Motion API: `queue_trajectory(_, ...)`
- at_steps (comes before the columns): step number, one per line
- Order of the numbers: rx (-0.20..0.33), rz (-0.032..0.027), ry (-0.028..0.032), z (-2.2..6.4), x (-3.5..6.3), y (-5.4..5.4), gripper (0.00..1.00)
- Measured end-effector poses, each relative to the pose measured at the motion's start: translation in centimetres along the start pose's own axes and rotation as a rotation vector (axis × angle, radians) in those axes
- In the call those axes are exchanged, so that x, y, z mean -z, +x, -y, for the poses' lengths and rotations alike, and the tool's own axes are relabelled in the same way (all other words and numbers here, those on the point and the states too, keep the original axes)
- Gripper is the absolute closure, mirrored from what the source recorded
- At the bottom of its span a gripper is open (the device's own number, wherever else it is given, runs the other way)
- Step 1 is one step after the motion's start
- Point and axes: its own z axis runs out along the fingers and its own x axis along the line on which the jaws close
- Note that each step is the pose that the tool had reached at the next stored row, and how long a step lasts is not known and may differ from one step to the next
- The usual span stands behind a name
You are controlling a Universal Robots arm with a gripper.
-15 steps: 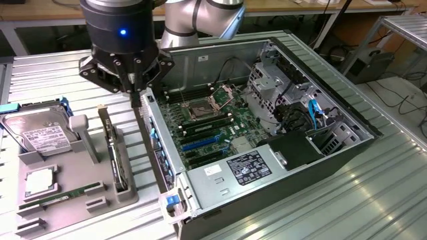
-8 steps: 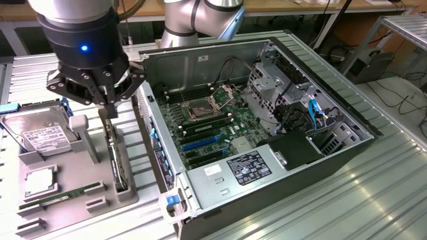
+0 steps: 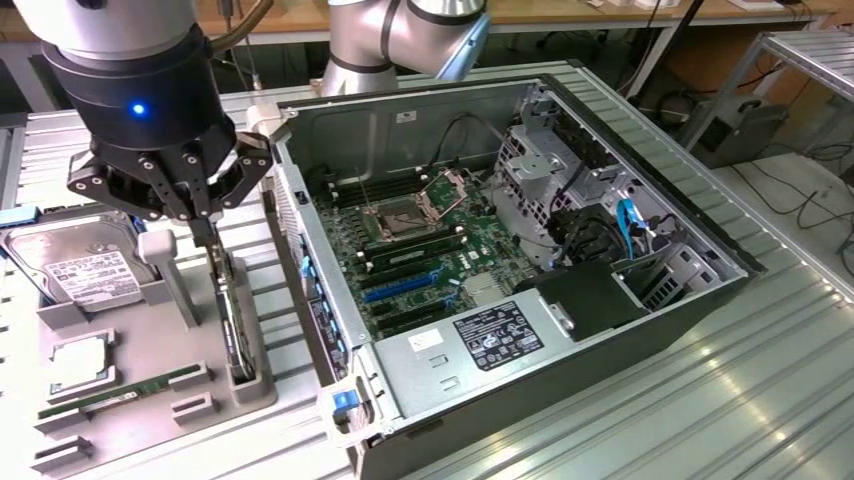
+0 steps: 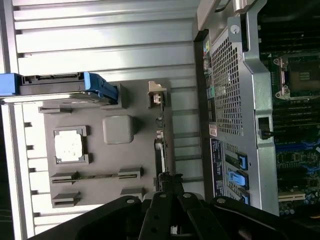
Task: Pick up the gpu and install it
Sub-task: 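Reach for the gpu, then pick up the gpu and move the gpu toward the slot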
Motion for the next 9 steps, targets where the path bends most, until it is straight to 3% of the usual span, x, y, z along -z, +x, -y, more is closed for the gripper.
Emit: queue_trajectory(9, 0.000, 0.0001, 0.0000, 0.00, 0.00, 0.00, 0.89)
